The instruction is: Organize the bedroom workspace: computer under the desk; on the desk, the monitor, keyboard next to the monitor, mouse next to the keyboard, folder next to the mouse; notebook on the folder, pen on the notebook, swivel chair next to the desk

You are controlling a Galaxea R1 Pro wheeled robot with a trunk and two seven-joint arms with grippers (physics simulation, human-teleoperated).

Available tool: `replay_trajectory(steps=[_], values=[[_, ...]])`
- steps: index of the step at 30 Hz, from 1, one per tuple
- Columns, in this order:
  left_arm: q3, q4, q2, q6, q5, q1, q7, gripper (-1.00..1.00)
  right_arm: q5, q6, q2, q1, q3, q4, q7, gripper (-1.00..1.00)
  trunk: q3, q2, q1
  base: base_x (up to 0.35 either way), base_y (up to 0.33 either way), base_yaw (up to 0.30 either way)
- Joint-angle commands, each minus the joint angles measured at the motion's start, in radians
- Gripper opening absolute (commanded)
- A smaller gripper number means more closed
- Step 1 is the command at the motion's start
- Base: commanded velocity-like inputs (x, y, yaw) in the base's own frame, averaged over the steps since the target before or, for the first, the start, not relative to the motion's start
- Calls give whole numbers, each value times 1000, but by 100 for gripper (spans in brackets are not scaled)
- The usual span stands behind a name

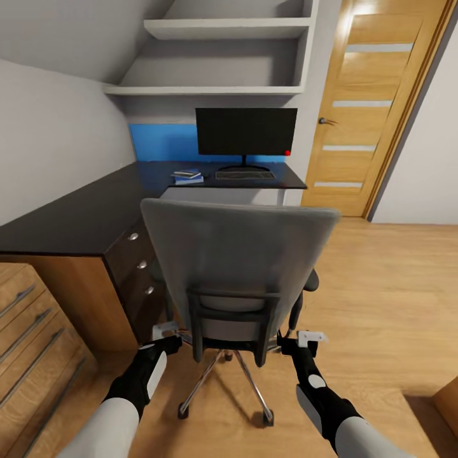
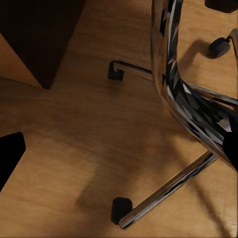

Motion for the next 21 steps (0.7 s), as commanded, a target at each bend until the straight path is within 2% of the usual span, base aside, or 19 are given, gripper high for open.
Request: replay_trajectory(steps=[1,7,21], values=[[3,-2,-2,5,-4,-1,-1,100,-2,-13,0,-1,12,-1,-2,100,-1,0,0,313,-74,162],[3,-2,-3,6,-4,-1,-2,100,-2,-54,1,-1,12,-1,-1,100,-1,0,0,314,-83,173],[3,1,-3,6,-5,-1,-1,100,-2,-59,-1,-1,12,-1,-1,100,-1,0,0,314,-108,11]])
